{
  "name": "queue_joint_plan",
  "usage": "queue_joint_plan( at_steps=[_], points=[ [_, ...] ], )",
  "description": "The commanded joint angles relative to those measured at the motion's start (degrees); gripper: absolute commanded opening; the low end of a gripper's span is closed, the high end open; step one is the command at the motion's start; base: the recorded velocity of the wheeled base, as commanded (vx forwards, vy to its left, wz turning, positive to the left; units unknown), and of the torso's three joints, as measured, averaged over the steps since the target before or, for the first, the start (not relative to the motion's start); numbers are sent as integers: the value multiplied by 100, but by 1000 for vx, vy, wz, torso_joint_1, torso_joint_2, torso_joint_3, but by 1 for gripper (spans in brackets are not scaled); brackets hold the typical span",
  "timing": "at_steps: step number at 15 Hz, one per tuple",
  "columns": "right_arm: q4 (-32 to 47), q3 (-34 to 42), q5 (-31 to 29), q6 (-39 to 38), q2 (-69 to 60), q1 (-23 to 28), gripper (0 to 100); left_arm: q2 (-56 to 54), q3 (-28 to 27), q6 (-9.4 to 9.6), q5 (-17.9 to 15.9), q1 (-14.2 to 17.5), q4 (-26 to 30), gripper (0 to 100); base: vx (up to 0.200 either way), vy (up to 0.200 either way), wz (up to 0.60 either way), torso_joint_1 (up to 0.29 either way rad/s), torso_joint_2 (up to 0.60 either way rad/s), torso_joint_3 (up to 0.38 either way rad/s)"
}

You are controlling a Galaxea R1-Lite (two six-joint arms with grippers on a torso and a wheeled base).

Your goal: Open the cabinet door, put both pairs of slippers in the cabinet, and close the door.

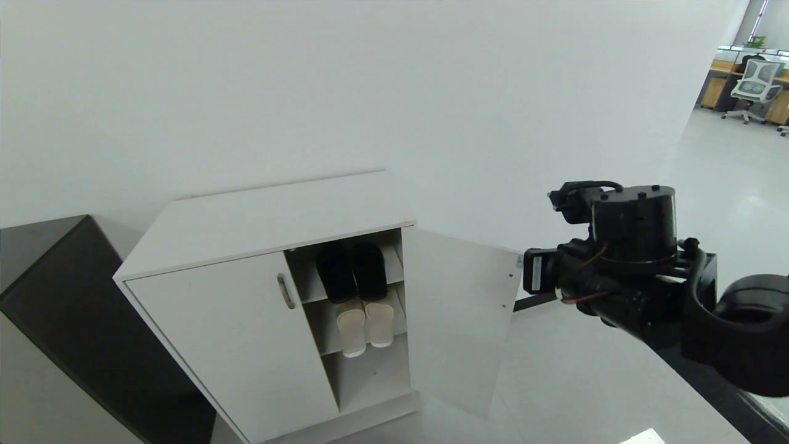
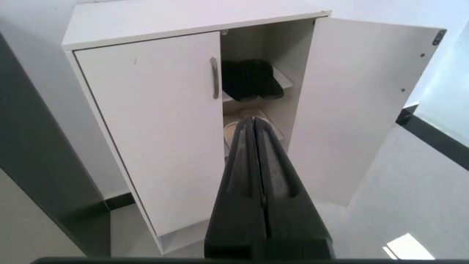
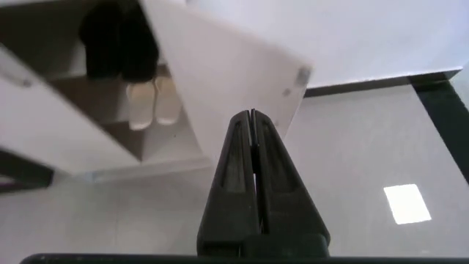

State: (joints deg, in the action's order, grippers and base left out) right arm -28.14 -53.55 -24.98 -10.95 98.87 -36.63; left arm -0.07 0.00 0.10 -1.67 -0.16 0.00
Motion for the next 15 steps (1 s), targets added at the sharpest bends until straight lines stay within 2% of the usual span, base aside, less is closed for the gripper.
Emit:
queue_joint_plan(
  at_steps=[1, 3, 6, 10, 15],
  points=[
    [-148, -762, 432, 31, 871, 807, 0, 7, 0, -1, 0, -2, 0, 0, 0, 0, 0, 0, 0, 0],
    [-148, -1430, 626, 31, 1399, 1114, 0, 7, 0, -1, 0, -2, 0, 0, 0, 0, 0, 0, 0, 0],
    [-104, -2159, 731, 31, 1996, 1229, 0, 7, 0, -1, 0, -2, 0, 0, 0, 0, 0, 0, 0, 0],
    [-113, -2572, 731, 40, 2594, 1246, 0, 7, 0, -1, 0, -2, 0, 0, 0, 0, 0, 0, 0, 0],
    [-131, -2704, 731, 40, 2902, 1246, 0, 7, 0, -1, 0, -2, 0, 0, 0, 0, 0, 0, 0, 0]
  ],
)
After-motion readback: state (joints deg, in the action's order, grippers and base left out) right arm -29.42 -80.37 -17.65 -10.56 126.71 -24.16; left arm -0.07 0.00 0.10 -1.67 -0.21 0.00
